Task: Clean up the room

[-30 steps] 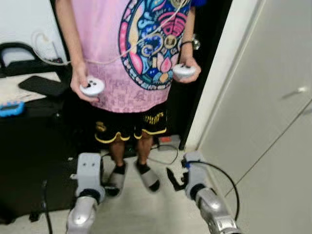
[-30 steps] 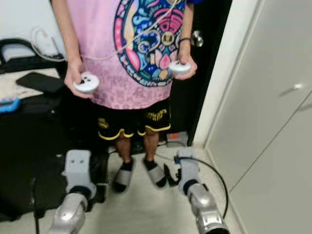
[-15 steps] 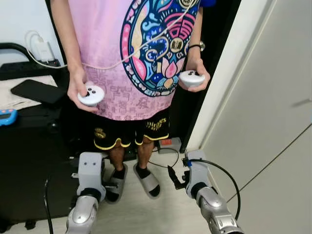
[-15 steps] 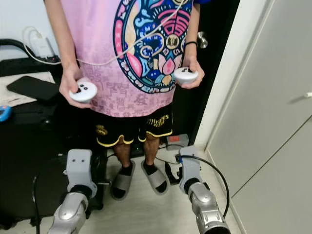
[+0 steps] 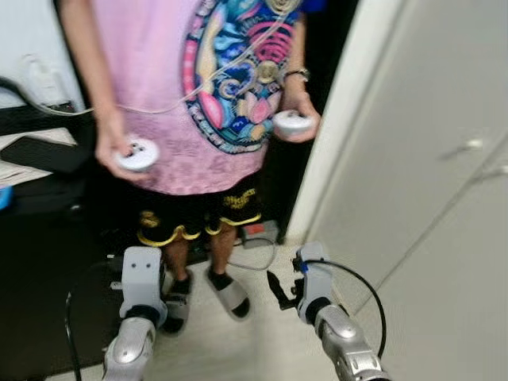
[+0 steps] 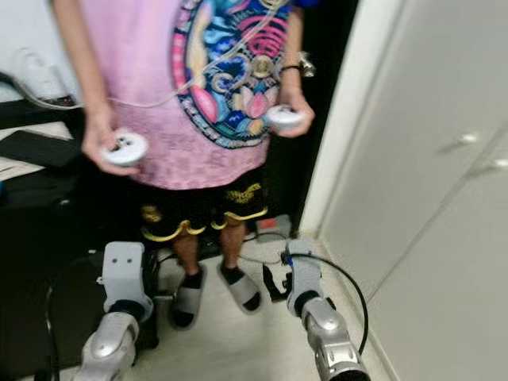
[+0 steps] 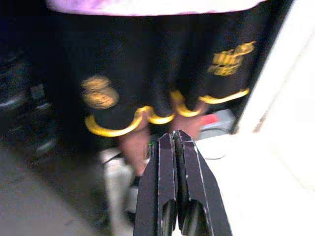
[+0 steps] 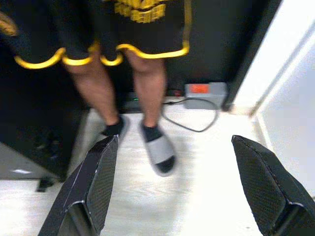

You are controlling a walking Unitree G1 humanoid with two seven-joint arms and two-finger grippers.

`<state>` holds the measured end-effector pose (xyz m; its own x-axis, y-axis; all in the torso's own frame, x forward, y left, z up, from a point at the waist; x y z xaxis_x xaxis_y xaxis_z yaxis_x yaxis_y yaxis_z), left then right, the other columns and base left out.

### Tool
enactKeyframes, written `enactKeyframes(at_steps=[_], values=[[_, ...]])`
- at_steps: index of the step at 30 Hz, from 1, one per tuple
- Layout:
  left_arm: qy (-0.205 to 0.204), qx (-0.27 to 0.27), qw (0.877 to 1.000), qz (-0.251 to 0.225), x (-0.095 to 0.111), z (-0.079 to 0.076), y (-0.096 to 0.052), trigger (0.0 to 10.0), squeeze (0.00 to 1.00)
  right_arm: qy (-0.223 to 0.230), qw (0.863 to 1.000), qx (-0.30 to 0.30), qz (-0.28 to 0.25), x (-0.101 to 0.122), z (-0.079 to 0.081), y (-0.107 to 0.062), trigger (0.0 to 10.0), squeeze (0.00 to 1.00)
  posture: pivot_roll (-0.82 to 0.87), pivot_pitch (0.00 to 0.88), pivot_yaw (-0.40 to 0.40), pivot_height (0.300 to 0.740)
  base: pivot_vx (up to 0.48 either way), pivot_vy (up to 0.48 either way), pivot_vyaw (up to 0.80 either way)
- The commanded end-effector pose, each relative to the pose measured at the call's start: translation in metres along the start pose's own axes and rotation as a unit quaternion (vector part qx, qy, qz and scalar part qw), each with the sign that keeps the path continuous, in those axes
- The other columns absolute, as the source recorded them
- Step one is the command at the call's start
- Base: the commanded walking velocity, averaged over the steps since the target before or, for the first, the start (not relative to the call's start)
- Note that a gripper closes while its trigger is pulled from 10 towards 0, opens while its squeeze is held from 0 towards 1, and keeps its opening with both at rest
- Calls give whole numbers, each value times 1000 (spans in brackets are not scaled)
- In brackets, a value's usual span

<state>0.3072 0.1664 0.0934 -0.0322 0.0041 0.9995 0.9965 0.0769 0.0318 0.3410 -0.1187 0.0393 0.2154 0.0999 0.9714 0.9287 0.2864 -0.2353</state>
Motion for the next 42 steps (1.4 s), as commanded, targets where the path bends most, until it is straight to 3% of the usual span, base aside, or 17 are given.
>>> enactKeyframes(at_steps=[1, 42], values=[[4, 2, 1000, 10, -6, 2, -3, 10000, 0, 3, 1000, 0, 7, -4, 1, -1, 10000, 0, -29, 104, -77, 740, 0, 0, 0], [0, 9, 1000, 9, -6, 4, -4, 10000, 0, 15, 1000, 7, -6, 1, 4, 0, 10000, 0, -29, 104, -79, 740, 0, 0, 0]])
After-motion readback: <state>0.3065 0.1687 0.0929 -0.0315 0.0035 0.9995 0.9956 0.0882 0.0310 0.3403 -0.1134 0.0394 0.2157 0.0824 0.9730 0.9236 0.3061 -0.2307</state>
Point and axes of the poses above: a point about 5 cm out from each wrist's last joint towards the gripper, its own y axis pointing out of the wrist towards the gripper, its own x axis along the axis of the wrist's last joint, z = x × y, the point moved 4 cm from there along y, pointing out of the wrist towards the gripper, and after that the axes turned 3 degrees about -y, right-handed, at the moved point
